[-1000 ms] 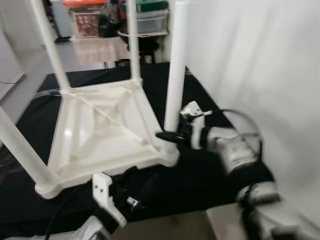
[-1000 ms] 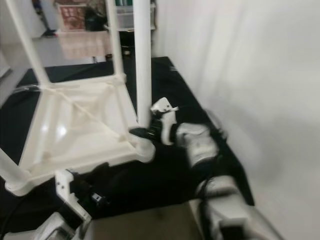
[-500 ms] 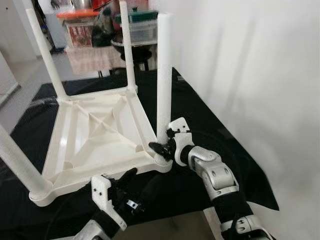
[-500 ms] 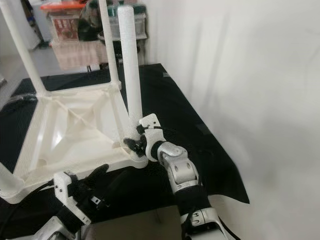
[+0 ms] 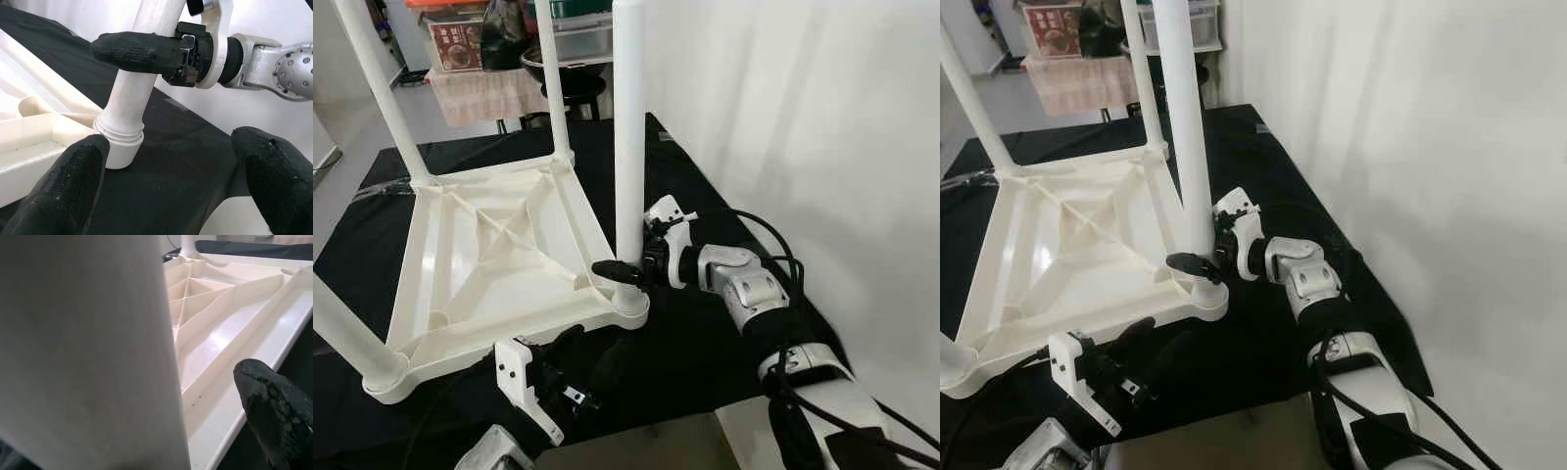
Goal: Building children table
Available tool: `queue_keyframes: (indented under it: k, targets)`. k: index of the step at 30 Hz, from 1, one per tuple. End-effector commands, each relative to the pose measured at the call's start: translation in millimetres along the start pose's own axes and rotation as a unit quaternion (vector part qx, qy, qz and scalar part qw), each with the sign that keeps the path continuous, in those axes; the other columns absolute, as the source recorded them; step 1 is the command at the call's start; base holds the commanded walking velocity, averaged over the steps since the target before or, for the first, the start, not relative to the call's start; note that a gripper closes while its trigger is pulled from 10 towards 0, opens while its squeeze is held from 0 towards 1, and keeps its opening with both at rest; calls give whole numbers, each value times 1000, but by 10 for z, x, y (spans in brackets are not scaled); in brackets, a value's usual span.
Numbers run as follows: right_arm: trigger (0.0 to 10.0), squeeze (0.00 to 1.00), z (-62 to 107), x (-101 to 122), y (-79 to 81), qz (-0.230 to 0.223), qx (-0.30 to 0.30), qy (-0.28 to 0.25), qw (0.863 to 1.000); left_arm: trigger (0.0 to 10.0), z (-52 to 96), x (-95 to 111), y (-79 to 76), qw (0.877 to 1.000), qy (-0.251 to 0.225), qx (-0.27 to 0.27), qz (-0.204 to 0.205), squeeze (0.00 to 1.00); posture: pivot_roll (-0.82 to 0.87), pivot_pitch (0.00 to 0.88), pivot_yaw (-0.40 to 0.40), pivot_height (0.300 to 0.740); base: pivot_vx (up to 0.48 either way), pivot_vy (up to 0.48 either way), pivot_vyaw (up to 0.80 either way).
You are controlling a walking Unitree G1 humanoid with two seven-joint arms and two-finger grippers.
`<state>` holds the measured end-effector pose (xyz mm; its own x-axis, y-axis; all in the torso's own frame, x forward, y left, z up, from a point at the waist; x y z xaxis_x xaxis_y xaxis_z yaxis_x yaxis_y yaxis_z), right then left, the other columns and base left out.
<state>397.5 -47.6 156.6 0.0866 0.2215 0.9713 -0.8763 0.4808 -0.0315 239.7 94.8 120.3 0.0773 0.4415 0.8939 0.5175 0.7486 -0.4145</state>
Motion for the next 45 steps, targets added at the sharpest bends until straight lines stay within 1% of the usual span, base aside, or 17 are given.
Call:
queue_keyframes:
  k: [1,2,3,6,7,15,24,25,26,37,39,40,41,42,43,44,45]
  targets:
    - [10000,0,-56,9,47,22,15,13,1000,10000,12,-10,44,1000,2,9,-5,0,43,0,-18,740,0,0,0]
    - [10000,0,-65,49,36,16,19,9,1000,10000,10,-13,48,1000,2,10,-5,0,43,0,-18,740,0,0,0]
    - [6745,0,-62,106,25,10,25,1,1000,10000,7,-19,51,1000,2,10,-6,0,49,0,-18,740,0,0,0]
    - [6157,0,-55,148,17,6,32,-4,999,10000,5,-25,53,1000,2,10,-6,0,49,0,-18,740,0,0,0]
    - [0,0,-30,194,10,1,41,-14,999,10000,4,-31,51,1000,3,10,-5,0,46,0,-16,740,0,0,0]
    - [0,0,79,108,9,-8,77,-29,997,10000,12,-47,38,1000,4,7,-1,0,29,0,-6,740,0,0,0]
    - [0,0,188,-124,-47,-18,34,-30,999,10000,33,-38,26,1000,4,6,-1,0,25,0,0,740,0,0,0]
    - [0,0,104,-212,-115,-33,-63,-30,997,10000,54,-30,27,1000,4,7,-2,0,19,0,-11,740,0,0,0]
    - [0,0,73,-318,-199,-54,-183,-29,981,10000,78,-20,27,1000,4,8,-3,0,19,0,-11,740,0,0,0]
    - [0,0,76,-341,-216,-58,-208,-29,976,10000,83,-18,27,1000,4,8,-3,0,19,0,-11,740,0,0,0]
    - [0,0,-57,-552,179,-26,-210,8,977,10000,79,3,27,1000,3,8,-3,0,-8,0,7,740,0,0,0]
    - [5922,0,-84,-545,284,-18,-208,9,978,10000,76,12,30,1000,2,9,-2,0,-9,0,8,740,0,0,0]
    - [5922,0,-84,-545,284,-18,-208,9,978,10000,76,12,30,1000,2,9,-2,0,-9,0,8,740,0,0,0]
    - [10000,0,-122,-518,369,-21,-183,4,983,10000,71,15,31,1000,1,9,-1,0,-6,0,6,740,0,0,0]
    - [10000,0,-138,-471,386,-24,-163,-4,986,10000,68,15,31,1000,1,9,0,0,-6,0,6,740,0,0,0]
    - [10000,1000,-165,-332,399,-28,-105,-31,994,10000,62,12,30,1000,1,8,1,0,-3,0,4,740,0,0,0]
    - [10000,1000,-165,-332,399,-28,-105,-31,994,10000,62,12,30,1000,1,8,1,0,-3,0,4,740,0,0,0]
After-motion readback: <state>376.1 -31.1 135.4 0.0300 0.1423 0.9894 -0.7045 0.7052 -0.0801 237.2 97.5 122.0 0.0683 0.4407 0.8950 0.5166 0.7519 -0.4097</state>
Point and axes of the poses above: a point about 5 cm out from each wrist's last joint towards the gripper, its own z axis pointing back from the gripper into the wrist, its own x axis along the axis of the wrist's last joint, y = z × x, the point moved 5 cm from there along -z, pointing out of the wrist towards the gripper, and after that the axes turned 3 degrees about z, right-handed, at the moved point
